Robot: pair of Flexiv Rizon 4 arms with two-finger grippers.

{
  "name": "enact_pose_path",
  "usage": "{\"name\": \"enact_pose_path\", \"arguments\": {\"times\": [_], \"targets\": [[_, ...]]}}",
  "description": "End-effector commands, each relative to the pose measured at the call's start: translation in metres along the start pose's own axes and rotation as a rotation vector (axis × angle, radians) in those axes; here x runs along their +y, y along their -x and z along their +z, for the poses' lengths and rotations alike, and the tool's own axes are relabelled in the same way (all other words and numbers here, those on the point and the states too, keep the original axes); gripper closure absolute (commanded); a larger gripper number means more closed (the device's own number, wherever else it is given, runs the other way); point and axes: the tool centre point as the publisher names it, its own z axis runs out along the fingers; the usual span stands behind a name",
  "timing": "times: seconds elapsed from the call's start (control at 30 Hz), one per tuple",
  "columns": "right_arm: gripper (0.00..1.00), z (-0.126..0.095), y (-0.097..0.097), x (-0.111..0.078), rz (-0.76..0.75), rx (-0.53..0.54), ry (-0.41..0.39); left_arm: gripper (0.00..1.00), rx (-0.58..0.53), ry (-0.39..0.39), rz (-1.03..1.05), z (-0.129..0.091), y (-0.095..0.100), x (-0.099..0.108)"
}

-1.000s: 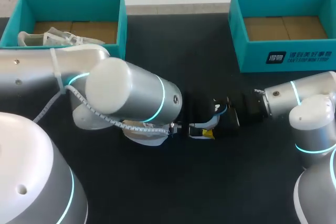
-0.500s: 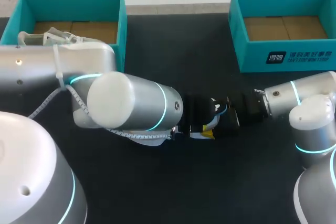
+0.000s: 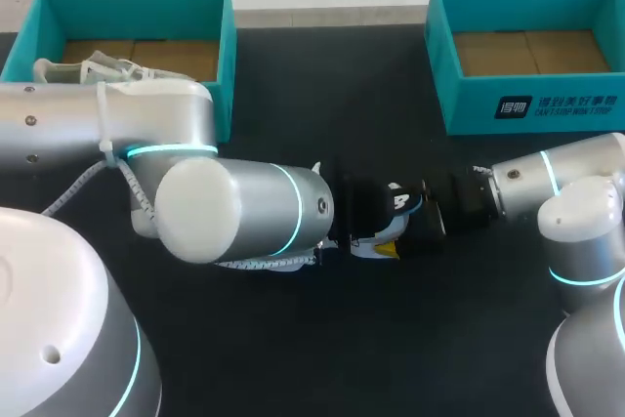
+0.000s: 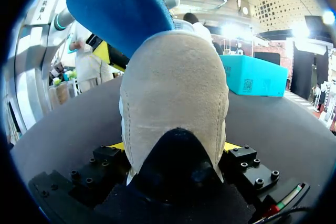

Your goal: Take the shoe out of the shoebox, open the shoe tongue, remove and reinsert the insole, then place the shoe into the shoebox

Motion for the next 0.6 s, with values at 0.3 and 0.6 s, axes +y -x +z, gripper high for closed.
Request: {"name": "enact_pose_path", "arguments": {"times": [0.3, 0.6], "targets": [[1.0, 0.005, 0.001, -0.003, 0.0, -0.002, -0.003, 0.58, -0.017, -0.002, -0.023, 0.011, -0.002, 0.011], [1.0, 0.005, 0.001, -0.003, 0.0, -0.002, -0.003, 1.0, -0.004, 0.0, -0.058, 0.011, -0.002, 0.016]]}}
